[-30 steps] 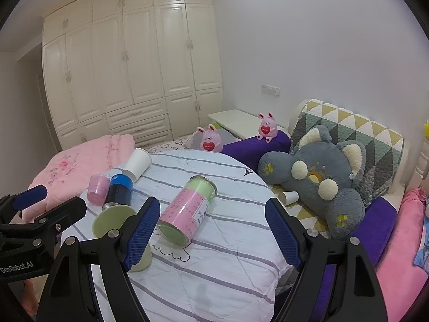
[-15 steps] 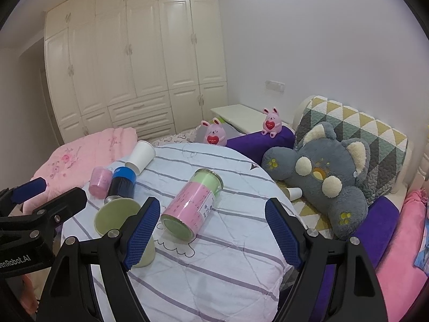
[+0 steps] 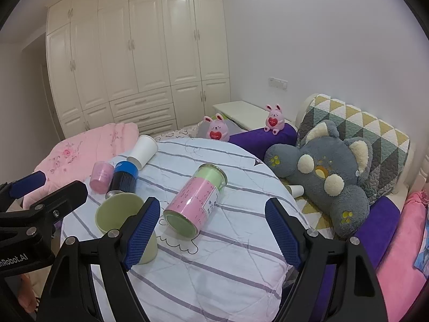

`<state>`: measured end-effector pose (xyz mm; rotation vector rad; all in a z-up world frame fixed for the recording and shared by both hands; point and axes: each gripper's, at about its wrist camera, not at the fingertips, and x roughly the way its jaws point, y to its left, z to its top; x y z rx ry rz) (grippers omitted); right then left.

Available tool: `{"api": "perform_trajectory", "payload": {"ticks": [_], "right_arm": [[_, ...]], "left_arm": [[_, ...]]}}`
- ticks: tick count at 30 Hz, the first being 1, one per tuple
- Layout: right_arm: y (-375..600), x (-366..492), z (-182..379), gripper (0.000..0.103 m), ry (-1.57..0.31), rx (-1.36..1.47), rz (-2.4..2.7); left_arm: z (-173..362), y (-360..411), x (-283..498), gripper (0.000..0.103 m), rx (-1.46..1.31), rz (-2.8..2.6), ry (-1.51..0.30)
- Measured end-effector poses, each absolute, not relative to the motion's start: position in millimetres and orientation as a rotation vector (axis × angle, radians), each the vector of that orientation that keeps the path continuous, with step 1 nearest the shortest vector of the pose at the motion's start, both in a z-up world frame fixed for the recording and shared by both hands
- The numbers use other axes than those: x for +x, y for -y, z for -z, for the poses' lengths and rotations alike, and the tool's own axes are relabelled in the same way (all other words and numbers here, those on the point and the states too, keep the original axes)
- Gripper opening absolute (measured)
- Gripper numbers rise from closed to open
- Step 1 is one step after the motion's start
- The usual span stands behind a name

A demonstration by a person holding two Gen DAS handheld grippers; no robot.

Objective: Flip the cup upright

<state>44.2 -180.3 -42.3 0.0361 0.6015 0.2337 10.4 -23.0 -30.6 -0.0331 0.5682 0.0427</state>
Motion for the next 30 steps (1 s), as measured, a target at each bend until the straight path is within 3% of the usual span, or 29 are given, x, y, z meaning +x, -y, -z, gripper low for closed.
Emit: {"api": "perform_trajectory", "payload": {"ticks": [30], "right_arm": [[182.9,44.5,42.4,0.082,-0.596,0.037,-0.225]], "left_arm": [[27.1,29.1,12.5,0.103,-0.002,-0.058,-0.533]]}}
